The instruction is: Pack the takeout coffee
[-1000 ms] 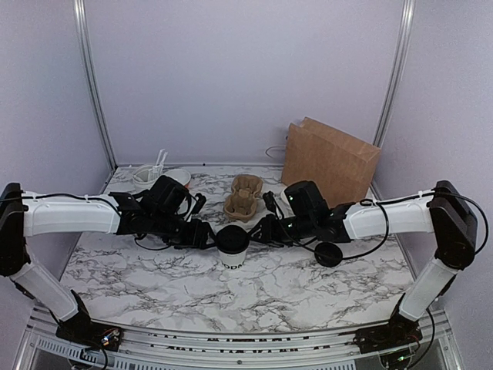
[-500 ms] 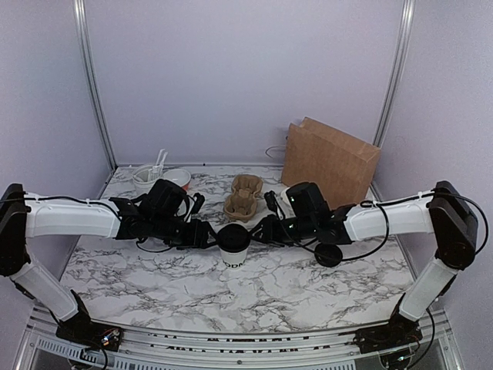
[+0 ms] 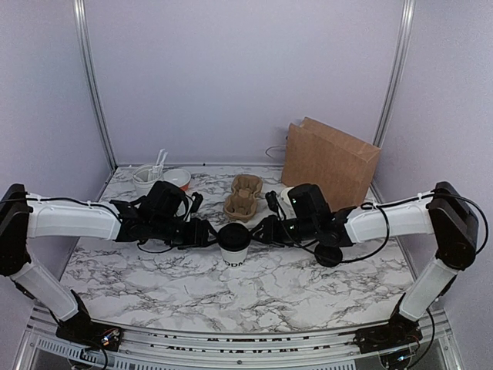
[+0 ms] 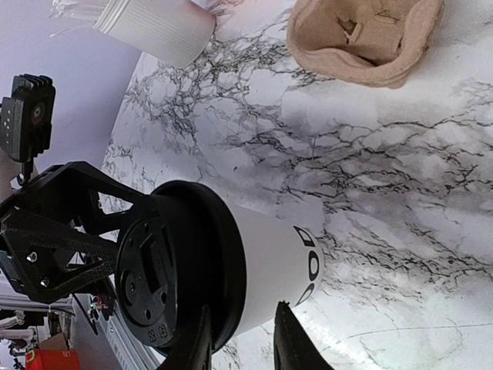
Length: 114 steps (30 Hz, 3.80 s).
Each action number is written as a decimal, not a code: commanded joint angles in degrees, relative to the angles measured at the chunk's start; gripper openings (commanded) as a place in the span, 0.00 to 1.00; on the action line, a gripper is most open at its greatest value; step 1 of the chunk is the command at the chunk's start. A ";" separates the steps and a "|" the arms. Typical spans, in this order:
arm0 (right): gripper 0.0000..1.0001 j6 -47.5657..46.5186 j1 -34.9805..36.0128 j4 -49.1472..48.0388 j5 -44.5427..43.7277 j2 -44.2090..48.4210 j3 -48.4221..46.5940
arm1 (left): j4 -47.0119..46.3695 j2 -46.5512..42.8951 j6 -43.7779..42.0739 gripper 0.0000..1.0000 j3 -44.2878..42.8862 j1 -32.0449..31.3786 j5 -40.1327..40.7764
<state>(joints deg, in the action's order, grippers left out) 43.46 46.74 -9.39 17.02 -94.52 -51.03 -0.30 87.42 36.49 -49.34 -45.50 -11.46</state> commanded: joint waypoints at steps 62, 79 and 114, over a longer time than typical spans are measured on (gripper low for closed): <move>0.00 15.36 0.77 -26.71 15.15 -0.34 -1.46 | -28.62 5.16 15.45 0.00 2.64 10.36 -30.55; 0.00 20.55 0.17 -28.54 16.98 -10.95 1.69 | -28.62 4.50 16.07 0.00 2.66 10.46 -31.02; 0.00 20.26 0.14 -27.27 16.42 -11.53 1.63 | -43.39 2.23 27.76 0.00 4.80 8.81 -34.34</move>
<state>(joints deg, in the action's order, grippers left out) 64.49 46.92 -40.88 34.33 -105.10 -49.30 -45.67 94.11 65.47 -41.56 -36.01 -45.41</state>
